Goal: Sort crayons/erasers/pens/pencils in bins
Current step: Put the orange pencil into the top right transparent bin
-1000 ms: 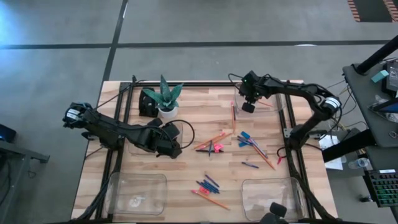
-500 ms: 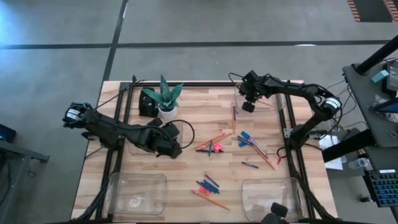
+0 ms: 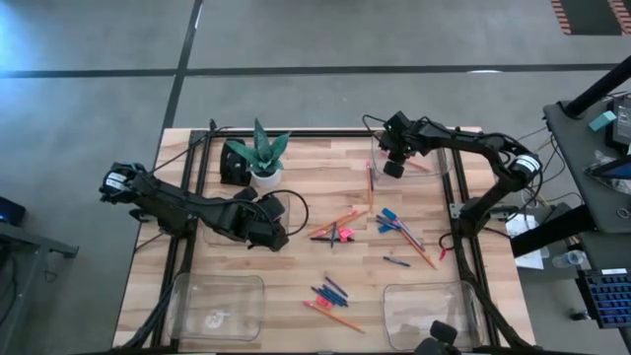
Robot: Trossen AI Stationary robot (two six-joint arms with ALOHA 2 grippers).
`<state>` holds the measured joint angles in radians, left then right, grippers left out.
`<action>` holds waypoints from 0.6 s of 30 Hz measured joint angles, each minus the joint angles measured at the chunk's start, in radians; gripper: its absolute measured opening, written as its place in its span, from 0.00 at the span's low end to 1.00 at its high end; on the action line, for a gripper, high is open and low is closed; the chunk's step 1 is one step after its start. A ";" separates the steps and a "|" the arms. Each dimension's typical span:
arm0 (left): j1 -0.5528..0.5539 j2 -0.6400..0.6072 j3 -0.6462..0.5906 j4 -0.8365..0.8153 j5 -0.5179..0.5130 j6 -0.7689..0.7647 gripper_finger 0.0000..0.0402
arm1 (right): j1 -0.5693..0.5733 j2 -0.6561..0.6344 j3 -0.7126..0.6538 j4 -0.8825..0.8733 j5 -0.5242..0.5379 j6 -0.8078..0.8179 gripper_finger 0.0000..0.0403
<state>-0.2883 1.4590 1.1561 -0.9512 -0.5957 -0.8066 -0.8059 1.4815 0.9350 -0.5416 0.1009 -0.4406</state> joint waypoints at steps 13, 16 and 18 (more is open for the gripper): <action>0.000 0.000 0.001 -0.001 0.000 0.001 0.34 | 0.049 -0.136 0.196 -0.081 0.008 0.415 0.23; 0.000 0.000 0.001 -0.002 0.000 0.009 0.34 | 0.124 -0.174 0.189 -0.082 0.007 0.462 0.23; 0.000 0.000 0.001 -0.002 0.000 0.028 0.34 | 0.186 -0.196 0.172 -0.088 0.004 0.498 0.23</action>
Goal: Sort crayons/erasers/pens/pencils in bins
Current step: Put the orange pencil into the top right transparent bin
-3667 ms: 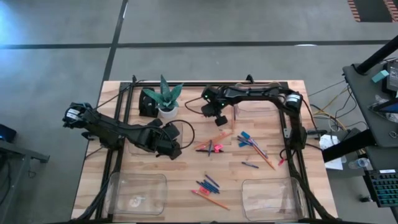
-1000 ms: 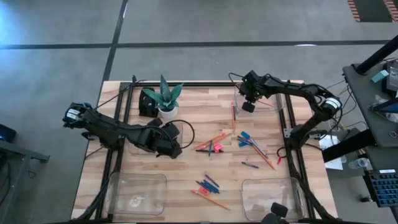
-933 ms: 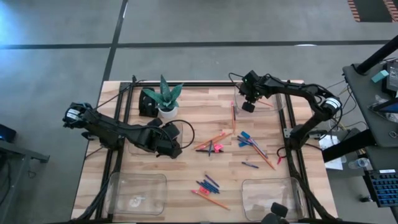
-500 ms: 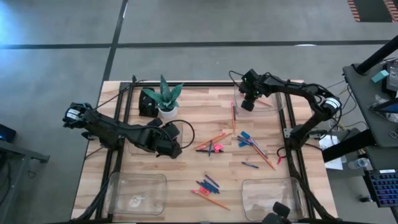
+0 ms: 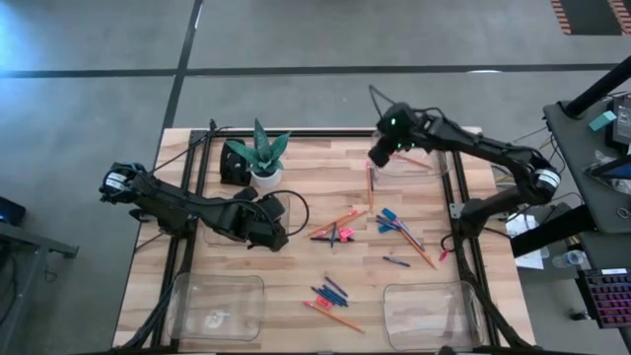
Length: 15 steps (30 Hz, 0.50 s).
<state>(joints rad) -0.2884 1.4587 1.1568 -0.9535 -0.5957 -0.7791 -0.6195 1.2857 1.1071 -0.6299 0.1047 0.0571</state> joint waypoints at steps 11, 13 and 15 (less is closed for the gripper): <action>0.000 0.000 0.000 -0.035 -0.005 0.051 0.34 | 0.330 -0.020 -0.079 -0.011 0.000 0.339 0.23; 0.000 0.000 0.000 -0.034 -0.007 0.096 0.34 | 0.376 -0.020 -0.080 -0.020 0.001 0.394 0.23; 0.000 0.000 0.000 -0.034 -0.009 0.145 0.34 | 0.419 -0.020 -0.086 -0.018 0.004 0.472 0.23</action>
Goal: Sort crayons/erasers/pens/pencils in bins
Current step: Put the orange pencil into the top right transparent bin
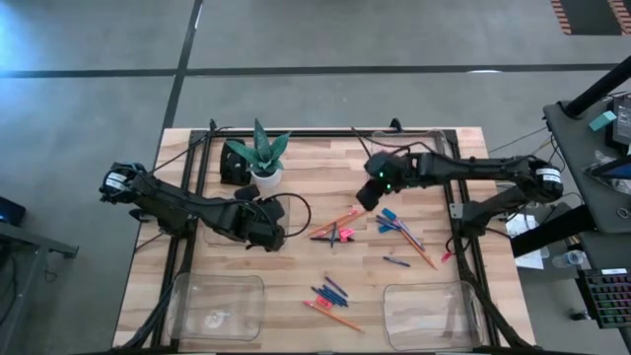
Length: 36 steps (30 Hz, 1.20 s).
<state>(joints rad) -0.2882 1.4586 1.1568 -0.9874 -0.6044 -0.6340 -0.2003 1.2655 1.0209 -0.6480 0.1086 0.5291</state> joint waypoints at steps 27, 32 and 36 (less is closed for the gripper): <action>0.001 -0.002 -0.002 -0.078 -0.139 -0.011 0.34 | 0.158 0.241 -0.019 -0.073 0.158 0.486 0.23; 0.001 -0.002 -0.002 -0.079 -0.138 0.034 0.34 | 0.139 0.288 -0.019 -0.072 0.184 0.561 0.23; 0.001 -0.002 -0.002 -0.078 -0.139 0.038 0.34 | 0.113 0.327 -0.019 -0.069 0.193 0.567 0.23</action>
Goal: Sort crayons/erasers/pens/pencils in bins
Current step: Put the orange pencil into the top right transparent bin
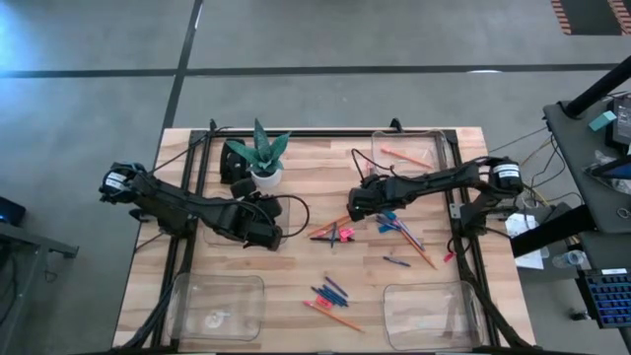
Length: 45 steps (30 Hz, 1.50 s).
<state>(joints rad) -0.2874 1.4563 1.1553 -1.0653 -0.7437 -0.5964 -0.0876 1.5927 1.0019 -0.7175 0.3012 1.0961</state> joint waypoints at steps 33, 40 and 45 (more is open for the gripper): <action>-0.001 0.000 0.000 0.001 0.005 -0.026 0.34 | -0.129 0.121 0.005 0.108 -0.117 -0.269 0.18; -0.001 0.000 0.000 0.002 0.005 -0.026 0.34 | -0.130 0.114 0.004 0.111 -0.130 -0.342 0.11; -0.001 0.000 0.000 0.003 0.005 -0.027 0.34 | -0.130 0.114 0.006 0.109 -0.134 -0.373 0.06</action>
<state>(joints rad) -0.2882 1.4559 1.1557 -1.0625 -0.7383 -0.6231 -0.2180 1.7065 1.0080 -0.6086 0.1668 0.7229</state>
